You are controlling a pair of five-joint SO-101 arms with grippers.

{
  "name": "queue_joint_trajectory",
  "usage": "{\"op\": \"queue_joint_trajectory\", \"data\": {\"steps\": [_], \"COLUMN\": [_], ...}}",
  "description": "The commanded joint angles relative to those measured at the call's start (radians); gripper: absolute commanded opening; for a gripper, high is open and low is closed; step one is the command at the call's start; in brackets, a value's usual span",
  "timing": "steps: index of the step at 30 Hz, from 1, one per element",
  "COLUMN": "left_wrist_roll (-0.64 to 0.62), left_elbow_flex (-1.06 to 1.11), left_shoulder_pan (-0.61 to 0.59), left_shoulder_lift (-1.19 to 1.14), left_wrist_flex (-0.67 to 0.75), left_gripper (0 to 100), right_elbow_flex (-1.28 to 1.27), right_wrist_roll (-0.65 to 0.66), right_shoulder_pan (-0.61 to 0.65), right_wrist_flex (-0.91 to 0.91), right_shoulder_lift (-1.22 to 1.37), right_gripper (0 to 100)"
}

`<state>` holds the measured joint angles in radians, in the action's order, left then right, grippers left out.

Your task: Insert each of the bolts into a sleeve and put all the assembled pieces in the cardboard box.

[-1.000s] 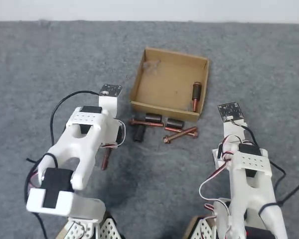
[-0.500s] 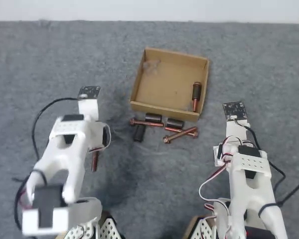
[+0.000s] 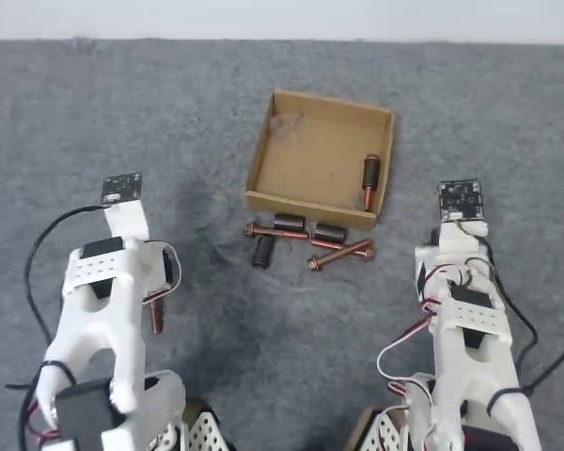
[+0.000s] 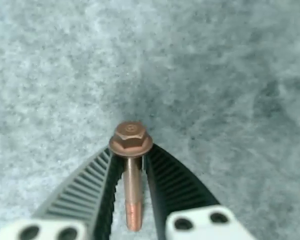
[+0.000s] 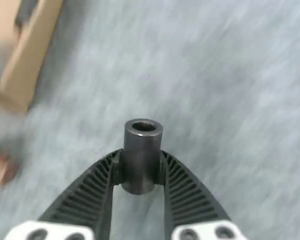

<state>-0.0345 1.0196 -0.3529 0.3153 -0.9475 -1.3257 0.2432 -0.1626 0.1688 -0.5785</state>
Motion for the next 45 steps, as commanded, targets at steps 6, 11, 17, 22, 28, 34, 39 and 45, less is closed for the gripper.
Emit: {"op": "queue_joint_trajectory", "data": {"steps": [6, 11, 17, 22, 28, 34, 39, 45], "left_wrist_roll": [0.005, 0.005, 0.005, 0.005, 0.006, 0.055, 0.057, 0.057], "left_elbow_flex": [-0.007, -0.007, -0.007, -0.007, -0.007, -0.002, -0.004, -0.005], "left_shoulder_pan": [-0.008, -0.008, -0.008, -0.008, -0.008, -0.008, -0.008, -0.003], "left_shoulder_lift": [0.054, 0.054, 0.055, 0.057, 0.058, 0.061, 0.061, 0.061], "left_wrist_flex": [0.031, 0.032, 0.032, 0.034, 0.035, 0.054, 0.066, 0.068], "left_gripper": [1, 1, 1, 1, 1, 1, 1, 1], "right_elbow_flex": [-0.038, -0.035, 0.011, 0.084, 0.232, 0.304, 0.322, 0.279], "right_wrist_roll": [-0.009, -0.009, -0.011, -0.012, -0.012, -0.012, -0.011, -0.153], "right_shoulder_pan": [-0.008, 0.059, 0.170, 0.271, 0.306, 0.315, 0.349, 0.424], "right_wrist_flex": [-0.423, -0.536, -0.610, -0.611, -0.668, -1.010, -1.205, -1.369], "right_shoulder_lift": [-0.045, -0.045, -0.045, -0.002, 0.223, 0.496, 0.645, 0.685], "right_gripper": [0.9, 0.9, 0.7, 0.7, 0.7, 0.7, 0.7, 0.7]}}
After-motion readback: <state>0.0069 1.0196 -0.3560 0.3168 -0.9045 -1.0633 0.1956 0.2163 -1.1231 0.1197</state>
